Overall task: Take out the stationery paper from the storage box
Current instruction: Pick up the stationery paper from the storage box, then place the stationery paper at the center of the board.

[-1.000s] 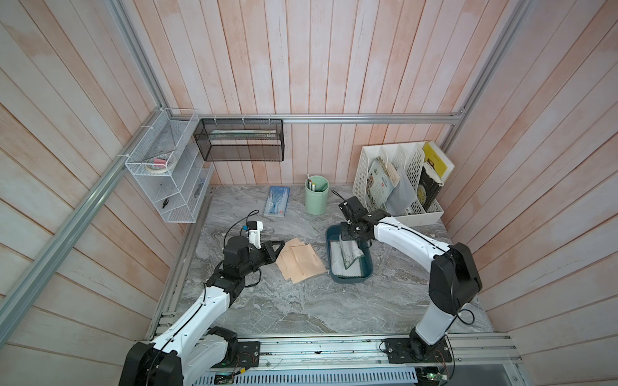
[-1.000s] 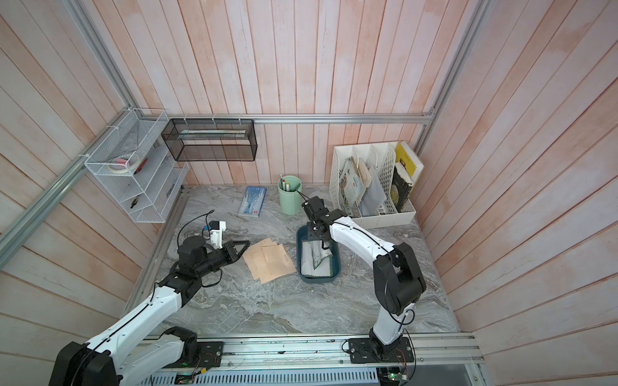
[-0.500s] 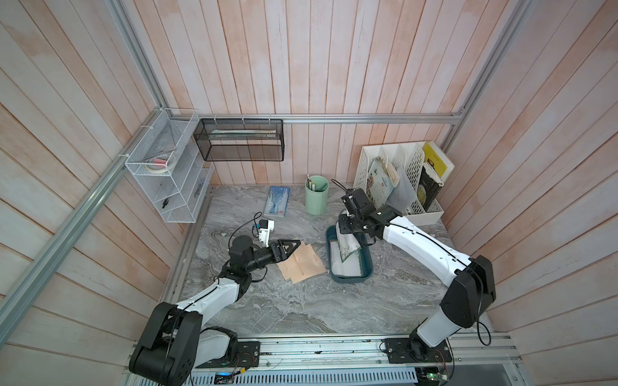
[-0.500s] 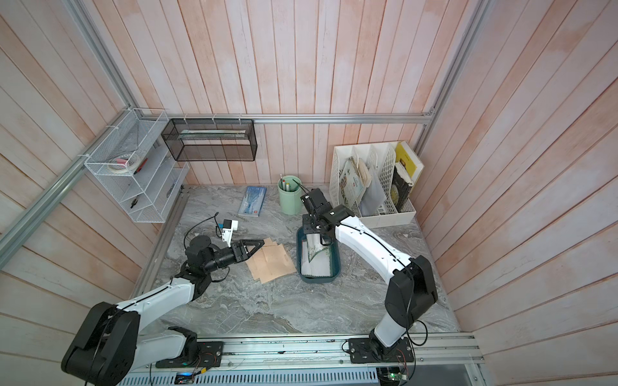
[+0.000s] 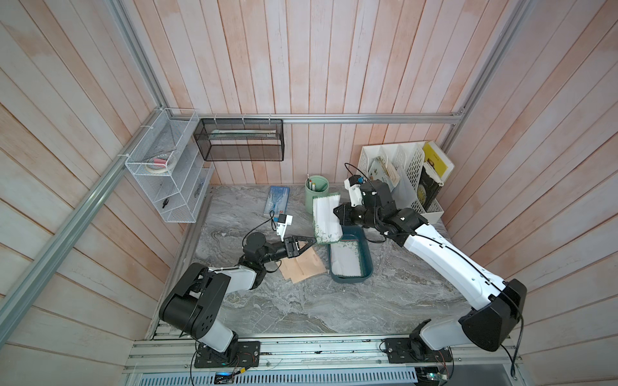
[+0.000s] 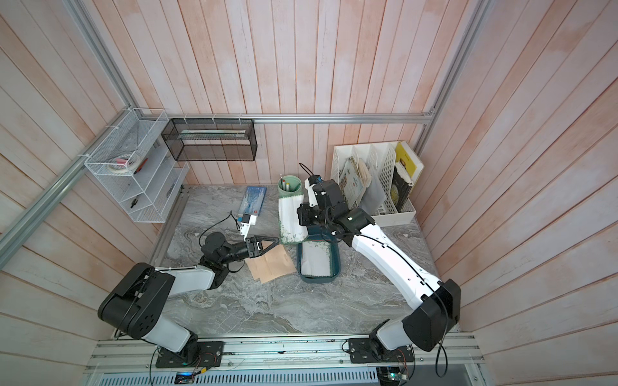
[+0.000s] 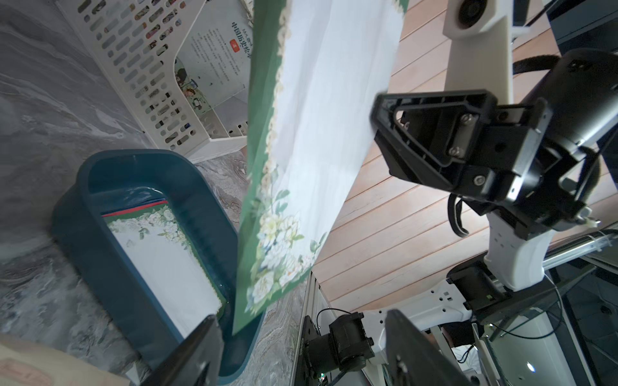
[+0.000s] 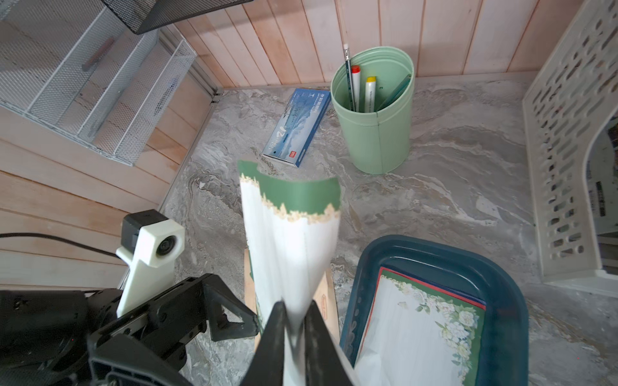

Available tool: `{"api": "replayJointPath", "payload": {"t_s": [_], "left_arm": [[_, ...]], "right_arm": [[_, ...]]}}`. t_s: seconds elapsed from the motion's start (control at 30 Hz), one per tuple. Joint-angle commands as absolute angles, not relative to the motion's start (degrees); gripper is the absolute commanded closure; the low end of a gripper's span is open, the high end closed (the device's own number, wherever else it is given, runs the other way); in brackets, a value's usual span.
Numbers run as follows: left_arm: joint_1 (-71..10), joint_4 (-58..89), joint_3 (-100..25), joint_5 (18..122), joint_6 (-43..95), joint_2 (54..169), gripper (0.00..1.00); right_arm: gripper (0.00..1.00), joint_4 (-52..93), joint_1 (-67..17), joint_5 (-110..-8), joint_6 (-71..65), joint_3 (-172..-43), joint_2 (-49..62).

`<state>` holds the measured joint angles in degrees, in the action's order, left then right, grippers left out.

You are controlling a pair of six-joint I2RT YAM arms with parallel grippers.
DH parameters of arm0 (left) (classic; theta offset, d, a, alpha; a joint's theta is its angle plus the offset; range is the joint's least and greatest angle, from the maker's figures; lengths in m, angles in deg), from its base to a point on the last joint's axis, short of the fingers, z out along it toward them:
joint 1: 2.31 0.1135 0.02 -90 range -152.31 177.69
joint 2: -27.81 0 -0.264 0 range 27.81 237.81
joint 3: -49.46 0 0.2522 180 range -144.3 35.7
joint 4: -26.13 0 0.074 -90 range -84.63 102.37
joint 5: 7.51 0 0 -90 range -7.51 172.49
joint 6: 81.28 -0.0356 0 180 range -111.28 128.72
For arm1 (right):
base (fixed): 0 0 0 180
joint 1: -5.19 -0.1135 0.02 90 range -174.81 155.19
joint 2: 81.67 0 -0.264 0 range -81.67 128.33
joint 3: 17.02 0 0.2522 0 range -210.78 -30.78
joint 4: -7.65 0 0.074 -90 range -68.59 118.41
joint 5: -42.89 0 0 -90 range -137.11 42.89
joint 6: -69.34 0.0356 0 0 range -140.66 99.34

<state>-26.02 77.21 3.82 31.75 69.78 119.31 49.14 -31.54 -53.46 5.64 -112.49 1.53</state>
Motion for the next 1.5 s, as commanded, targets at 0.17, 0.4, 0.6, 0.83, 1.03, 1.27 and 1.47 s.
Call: {"api": "replayJointPath", "payload": {"t_s": [0.17,0.4,0.6,0.83,1.03,1.27,1.47], "left_arm": [[-26.4,81.3,0.4,30.0,70.4,121.8,0.21],[-26.5,72.8,-1.4,30.8,65.1,120.0,0.39],[-27.1,73.1,-2.9,29.7,65.7,120.5,0.62],[-27.2,70.8,-1.3,30.5,64.3,118.0,0.94],[-27.1,58.8,-0.8,34.0,58.6,112.4,1.00],[-25.0,40.2,1.0,41.5,51.0,103.7,1.00],[-21.7,28.6,4.3,45.6,48.6,100.4,1.00]], "right_arm": [[0.86,48.4,-32.2,-56.1,6.7,-110.9,1.0],[0.85,49.0,-32.4,-57.6,6.4,-111.3,0.9],[0.86,48.1,-32.8,-57.5,6.7,-109.8,0.8],[0.85,48.1,-32.8,-57.0,6.4,-109.0,1.2],[0.74,47.5,-32.8,-56.7,6.6,-108.1,2.3],[0.55,49.7,-32.7,-52.4,6.2,-108.7,3.3],[0.51,54.7,-31.1,-46.7,5.1,-107.5,5.1]]}}
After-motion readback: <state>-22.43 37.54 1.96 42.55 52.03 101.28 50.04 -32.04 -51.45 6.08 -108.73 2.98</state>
